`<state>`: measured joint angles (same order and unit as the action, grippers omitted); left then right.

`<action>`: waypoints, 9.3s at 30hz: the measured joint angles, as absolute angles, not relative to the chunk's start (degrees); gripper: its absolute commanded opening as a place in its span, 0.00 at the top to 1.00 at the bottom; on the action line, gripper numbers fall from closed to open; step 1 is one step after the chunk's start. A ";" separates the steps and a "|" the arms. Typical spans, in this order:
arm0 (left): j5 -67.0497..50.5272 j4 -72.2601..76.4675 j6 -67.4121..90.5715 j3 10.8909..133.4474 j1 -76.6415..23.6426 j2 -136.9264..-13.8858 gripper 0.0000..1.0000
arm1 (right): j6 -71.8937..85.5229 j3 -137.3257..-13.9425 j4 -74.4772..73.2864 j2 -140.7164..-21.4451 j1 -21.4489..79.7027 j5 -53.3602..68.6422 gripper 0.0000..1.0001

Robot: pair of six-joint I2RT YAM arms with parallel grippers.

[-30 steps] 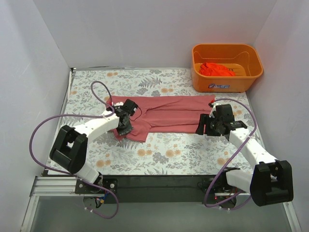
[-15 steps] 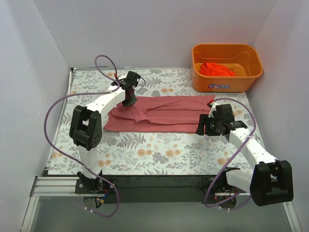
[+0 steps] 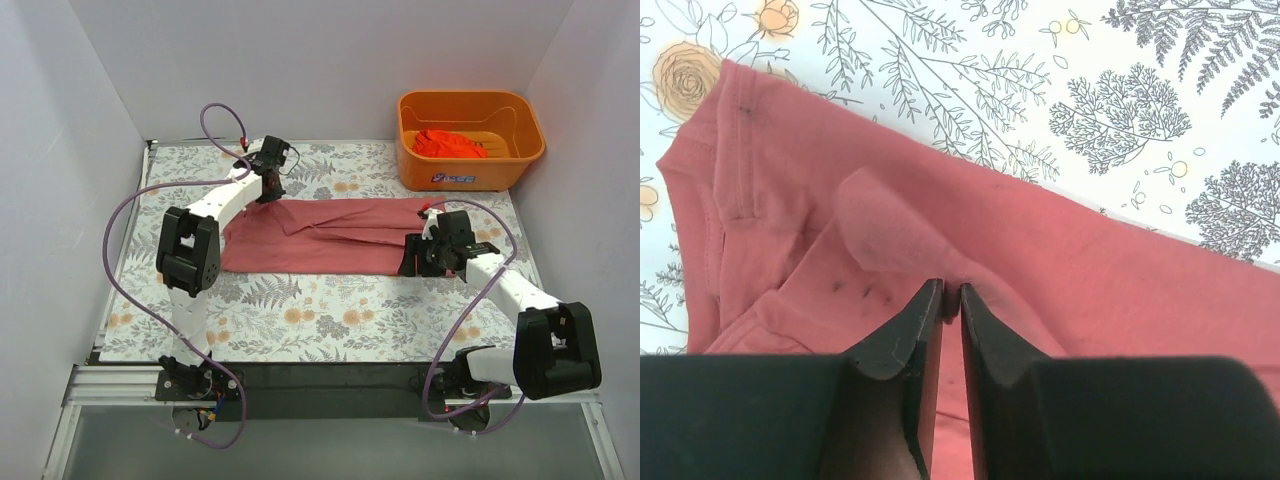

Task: Fold and stack the t-shirts
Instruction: Fold the tshirt

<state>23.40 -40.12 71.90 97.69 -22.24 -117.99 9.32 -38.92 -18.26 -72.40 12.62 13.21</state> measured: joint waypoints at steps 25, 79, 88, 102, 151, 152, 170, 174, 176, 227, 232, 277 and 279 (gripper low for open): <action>21.02 -35.51 78.76 69.06 -18.02 -91.11 0.66 | 10.37 -46.94 -11.53 -86.87 11.62 5.48 0.65; 9.74 -39.20 87.29 39.33 -7.29 -76.14 0.54 | 23.38 -27.77 -1.76 -73.76 -20.60 23.57 0.50; 4.62 -43.33 87.99 49.43 -7.22 -70.57 0.49 | 28.86 -29.45 0.67 -64.49 -3.51 21.23 0.48; -2.61 -30.63 89.08 70.13 -7.22 -102.41 0.60 | 41.87 -41.28 17.32 -83.42 28.29 16.80 0.49; -2.04 -26.70 80.75 77.97 -7.22 -113.03 1.00 | 60.95 -63.22 23.73 -114.91 47.33 -2.00 0.54; -1.98 -26.70 80.73 77.97 -7.22 -113.03 1.00 | 61.28 -63.22 23.75 -114.93 47.33 -2.00 0.54; -1.91 -26.74 80.58 77.97 -7.22 -112.84 1.00 | 63.05 -66.67 23.57 -119.09 48.03 -0.78 0.99; -1.34 -27.05 80.07 78.04 -7.22 -112.73 1.00 | 62.81 -66.67 23.57 -119.07 48.03 -0.69 0.99; -0.56 -27.62 79.75 78.24 -7.22 -112.66 1.00 | 62.43 -66.59 23.51 -118.76 48.01 -0.62 0.99; 4.19 -51.22 75.99 71.90 -7.22 -100.68 0.81 | 44.10 -62.00 9.96 -111.07 43.62 22.04 0.61; 4.58 -50.92 76.71 71.99 -7.22 -100.16 0.62 | 39.31 -65.10 3.51 -108.79 43.62 19.25 0.57; 4.45 -37.60 82.70 65.60 -8.86 -89.67 0.49 | 16.60 -60.93 -5.89 -95.55 25.41 17.72 0.52; 5.50 -37.63 82.76 64.49 -9.32 -86.13 0.49 | 14.96 -59.13 -8.91 -92.71 25.41 12.43 0.50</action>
